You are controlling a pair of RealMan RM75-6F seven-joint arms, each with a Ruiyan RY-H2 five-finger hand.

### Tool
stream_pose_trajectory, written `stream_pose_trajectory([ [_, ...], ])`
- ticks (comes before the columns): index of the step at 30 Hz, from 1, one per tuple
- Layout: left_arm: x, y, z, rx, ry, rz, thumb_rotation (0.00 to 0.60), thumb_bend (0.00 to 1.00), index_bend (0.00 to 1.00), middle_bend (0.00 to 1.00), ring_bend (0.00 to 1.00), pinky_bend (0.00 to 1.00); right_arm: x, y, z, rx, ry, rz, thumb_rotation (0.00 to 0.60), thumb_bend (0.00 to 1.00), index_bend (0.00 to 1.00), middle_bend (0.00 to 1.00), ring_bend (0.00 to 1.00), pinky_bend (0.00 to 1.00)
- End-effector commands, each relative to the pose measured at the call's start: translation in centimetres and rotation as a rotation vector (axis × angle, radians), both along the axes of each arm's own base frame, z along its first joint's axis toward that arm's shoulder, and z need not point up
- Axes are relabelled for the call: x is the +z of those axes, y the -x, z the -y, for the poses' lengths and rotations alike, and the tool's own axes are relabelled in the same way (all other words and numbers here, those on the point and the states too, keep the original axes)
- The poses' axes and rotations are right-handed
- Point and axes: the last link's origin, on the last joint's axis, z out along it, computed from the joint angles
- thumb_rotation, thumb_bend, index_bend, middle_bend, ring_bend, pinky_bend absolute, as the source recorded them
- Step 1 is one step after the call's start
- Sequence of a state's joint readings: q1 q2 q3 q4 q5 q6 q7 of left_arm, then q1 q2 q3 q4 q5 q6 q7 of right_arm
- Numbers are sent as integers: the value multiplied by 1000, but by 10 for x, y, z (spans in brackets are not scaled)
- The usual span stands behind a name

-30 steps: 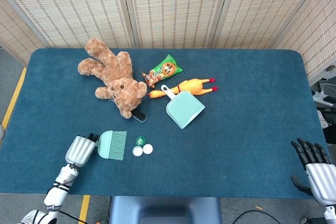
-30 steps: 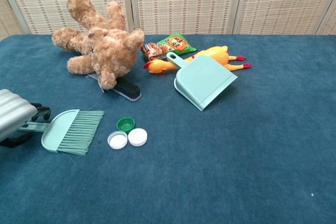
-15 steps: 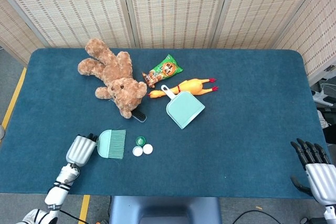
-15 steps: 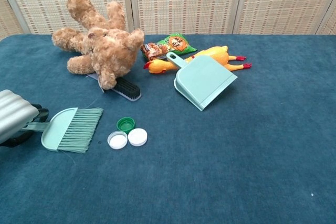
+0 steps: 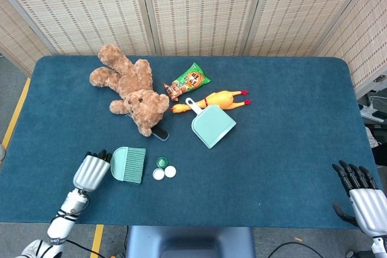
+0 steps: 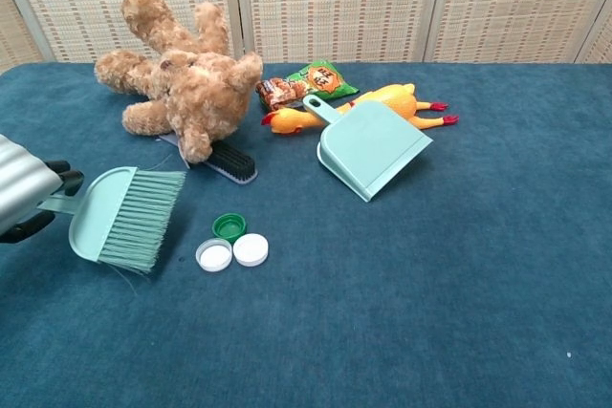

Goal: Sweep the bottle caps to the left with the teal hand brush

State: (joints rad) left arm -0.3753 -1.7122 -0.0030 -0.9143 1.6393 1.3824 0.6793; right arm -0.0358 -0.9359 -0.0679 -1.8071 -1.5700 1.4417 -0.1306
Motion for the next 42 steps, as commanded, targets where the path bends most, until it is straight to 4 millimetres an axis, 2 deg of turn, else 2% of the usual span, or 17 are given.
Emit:
stream_pose_trajectory([
  [1, 5, 0, 1, 4, -6, -47, 600, 438, 888, 979, 806, 842, 0, 0, 0, 1, 0, 1, 600, 198, 0, 0, 0, 0],
  [6, 15, -12, 8, -20, -33, -96, 600, 477, 896, 988, 811, 841, 0, -1, -1, 2, -6, 3, 600, 198, 0, 0, 0, 0],
  [9, 21, -26, 14, -25, -64, -151, 600, 490, 892, 988, 813, 841, -1, -1, -1, 3, -17, 4, 600, 198, 0, 0, 0, 0],
  [19, 22, -103, 24, -83, -116, -339, 600, 493, 887, 988, 820, 841, 3, -3, -5, 15, -25, 18, 600, 198, 0, 0, 0, 0],
  [24, 9, -136, 41, -147, -129, -440, 600, 491, 886, 987, 820, 840, 7, -5, -8, 23, -22, 29, 600, 198, 0, 0, 0, 0],
  [29, 0, -148, 48, -170, -138, -486, 600, 492, 885, 986, 820, 838, 8, -6, -9, 30, -23, 35, 600, 198, 0, 0, 0, 0],
  [32, -22, -180, 57, -244, -145, -537, 600, 492, 885, 986, 820, 836, 12, -7, -13, 39, -24, 49, 600, 199, 0, 0, 0, 0],
  [34, -31, -194, 61, -263, -154, -551, 600, 491, 885, 986, 820, 836, 15, -8, -14, 42, -23, 55, 600, 198, 0, 0, 0, 0],
  [37, -42, -209, 68, -305, -160, -577, 600, 491, 884, 986, 820, 835, 17, -7, -15, 41, -21, 61, 600, 198, 0, 0, 0, 0],
  [42, -60, -222, 72, -339, -169, -637, 600, 492, 884, 983, 820, 832, 18, -6, -16, 34, -28, 65, 600, 198, 0, 0, 0, 0],
])
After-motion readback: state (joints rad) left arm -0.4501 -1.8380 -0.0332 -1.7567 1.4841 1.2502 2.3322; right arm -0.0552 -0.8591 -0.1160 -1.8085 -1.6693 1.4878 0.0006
